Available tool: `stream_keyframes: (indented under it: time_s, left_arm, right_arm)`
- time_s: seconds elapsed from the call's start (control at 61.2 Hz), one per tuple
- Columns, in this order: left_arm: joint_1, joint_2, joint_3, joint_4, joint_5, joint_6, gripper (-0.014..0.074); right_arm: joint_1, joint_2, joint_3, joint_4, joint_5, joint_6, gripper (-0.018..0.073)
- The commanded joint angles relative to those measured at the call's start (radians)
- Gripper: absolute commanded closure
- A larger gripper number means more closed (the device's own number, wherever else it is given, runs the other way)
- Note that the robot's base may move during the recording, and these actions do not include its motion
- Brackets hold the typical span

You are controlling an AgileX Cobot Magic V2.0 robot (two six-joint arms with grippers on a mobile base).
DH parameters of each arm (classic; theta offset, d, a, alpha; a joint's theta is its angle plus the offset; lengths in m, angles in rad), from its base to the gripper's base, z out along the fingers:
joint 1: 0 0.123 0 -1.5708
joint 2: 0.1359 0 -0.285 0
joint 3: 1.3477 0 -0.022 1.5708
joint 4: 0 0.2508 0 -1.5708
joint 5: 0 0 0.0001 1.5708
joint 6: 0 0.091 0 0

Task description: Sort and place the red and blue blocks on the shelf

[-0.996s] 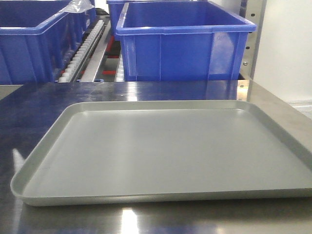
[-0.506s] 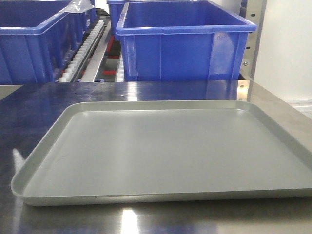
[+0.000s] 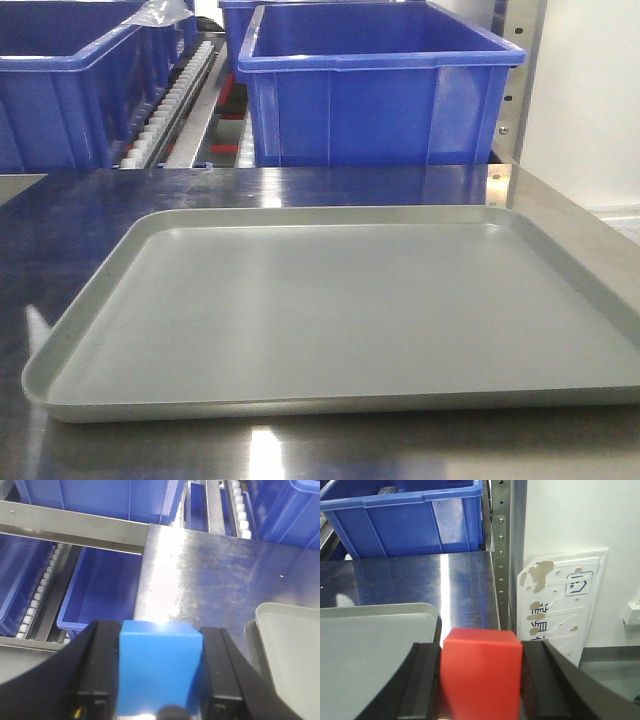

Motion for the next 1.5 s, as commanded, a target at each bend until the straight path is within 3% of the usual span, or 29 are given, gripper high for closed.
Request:
stream_keyframes:
  time_s: [0.0,1.486]
  left_arm:
    - [0.001,0.001,-0.029,0.015,-0.067,-0.006,0.0475]
    - [0.001,0.001,-0.029,0.015,-0.067,-0.006,0.0475]
  right_arm:
    - [-0.005,0.005,-0.032,-0.007,-0.081,-0.003,0.051]
    - [-0.005,0.005,-0.032,-0.007,-0.081,-0.003,0.051]
